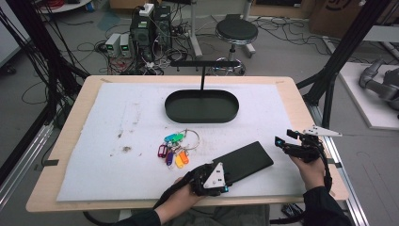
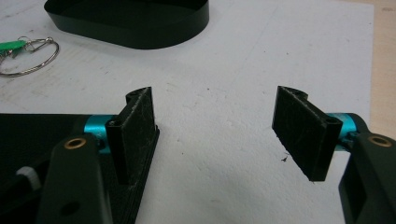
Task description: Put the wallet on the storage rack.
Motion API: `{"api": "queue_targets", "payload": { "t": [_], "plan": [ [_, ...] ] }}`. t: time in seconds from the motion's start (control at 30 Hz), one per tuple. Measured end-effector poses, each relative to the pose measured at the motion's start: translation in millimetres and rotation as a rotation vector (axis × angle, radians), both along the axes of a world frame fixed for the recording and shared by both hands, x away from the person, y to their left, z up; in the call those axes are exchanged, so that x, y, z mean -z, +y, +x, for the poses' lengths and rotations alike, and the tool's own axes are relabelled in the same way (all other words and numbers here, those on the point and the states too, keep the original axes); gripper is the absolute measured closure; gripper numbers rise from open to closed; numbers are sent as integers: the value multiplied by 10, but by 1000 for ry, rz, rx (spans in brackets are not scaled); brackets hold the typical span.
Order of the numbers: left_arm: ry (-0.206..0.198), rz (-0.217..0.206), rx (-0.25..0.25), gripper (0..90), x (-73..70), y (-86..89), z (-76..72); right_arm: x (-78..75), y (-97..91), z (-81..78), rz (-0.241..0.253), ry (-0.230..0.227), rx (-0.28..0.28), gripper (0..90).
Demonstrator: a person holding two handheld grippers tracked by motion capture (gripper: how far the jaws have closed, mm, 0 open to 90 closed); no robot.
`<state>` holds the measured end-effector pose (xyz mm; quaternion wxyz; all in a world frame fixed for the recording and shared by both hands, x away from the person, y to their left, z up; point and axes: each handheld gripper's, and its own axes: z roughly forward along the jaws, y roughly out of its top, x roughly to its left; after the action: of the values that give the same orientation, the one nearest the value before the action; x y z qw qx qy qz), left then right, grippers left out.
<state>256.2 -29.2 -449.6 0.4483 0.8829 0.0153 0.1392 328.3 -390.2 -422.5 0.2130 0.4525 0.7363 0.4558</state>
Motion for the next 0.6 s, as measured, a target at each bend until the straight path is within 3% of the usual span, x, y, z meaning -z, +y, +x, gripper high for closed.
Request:
{"api": "queue_targets", "payload": {
  "t": [0.1,0.27,0.47,0.5,0.6],
  "plan": [
    [8,4,-2,764,-22,8,6,-1,9,4,0,2,-2,304],
    [27,-19,-21,788,-84,80,56,-2,21,11,2,1,-8,304],
    [65,-89,-45,792,-167,177,118,-7,27,15,13,-6,-13,304],
    [84,-123,-58,793,-192,227,155,-9,28,16,16,-11,-16,304],
    [113,-167,-77,793,-231,306,219,-19,23,11,41,-18,-23,304]
  ]
}}
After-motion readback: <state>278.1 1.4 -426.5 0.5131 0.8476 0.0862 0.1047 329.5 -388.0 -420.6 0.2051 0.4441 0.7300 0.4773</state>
